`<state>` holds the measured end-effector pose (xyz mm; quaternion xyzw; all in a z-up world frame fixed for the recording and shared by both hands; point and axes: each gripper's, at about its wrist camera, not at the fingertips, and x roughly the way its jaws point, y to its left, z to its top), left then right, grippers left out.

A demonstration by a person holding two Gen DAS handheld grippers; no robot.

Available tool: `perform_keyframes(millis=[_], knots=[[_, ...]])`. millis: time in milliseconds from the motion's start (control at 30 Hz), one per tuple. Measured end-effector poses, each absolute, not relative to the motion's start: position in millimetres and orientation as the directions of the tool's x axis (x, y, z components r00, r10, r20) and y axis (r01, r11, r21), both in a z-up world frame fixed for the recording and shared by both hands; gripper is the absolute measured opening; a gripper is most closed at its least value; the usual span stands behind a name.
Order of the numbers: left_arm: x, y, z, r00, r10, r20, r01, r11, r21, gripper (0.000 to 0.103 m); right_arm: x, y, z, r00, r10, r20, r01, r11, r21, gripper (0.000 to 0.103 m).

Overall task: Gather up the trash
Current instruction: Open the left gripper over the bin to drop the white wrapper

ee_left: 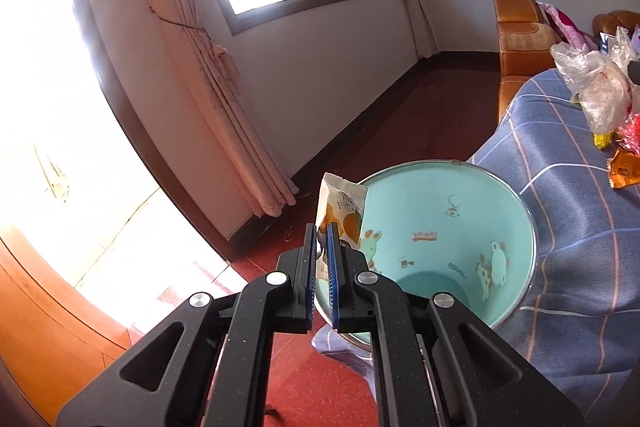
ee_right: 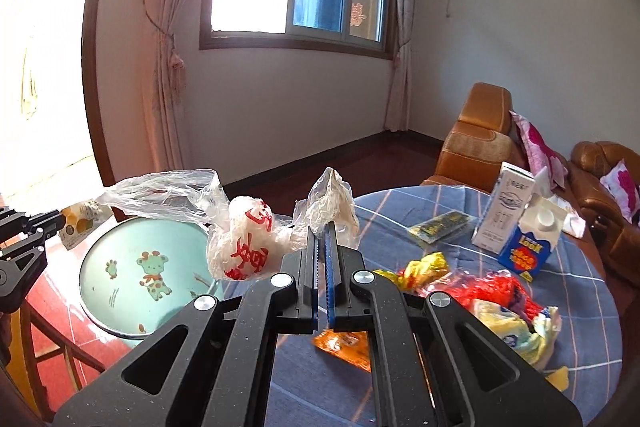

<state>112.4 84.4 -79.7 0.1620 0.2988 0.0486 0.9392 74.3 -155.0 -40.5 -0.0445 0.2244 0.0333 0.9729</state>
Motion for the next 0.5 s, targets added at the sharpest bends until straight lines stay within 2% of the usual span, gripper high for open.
perform_keyframes(millis=[200, 500], knots=[[119, 90, -88, 0.800, 0.204, -0.564, -0.003, 0.942, 0.337, 0.005, 98, -123, -51, 0.884, 0.083, -0.460, -0.140, 0.986, -0.091, 0.004], [126, 91, -94, 0.787, 0.160, -0.596, 0.027, 0.956, 0.293, 0.005, 121, -98, -64, 0.861, 0.111, -0.497, -0.191, 0.975, -0.113, 0.004]])
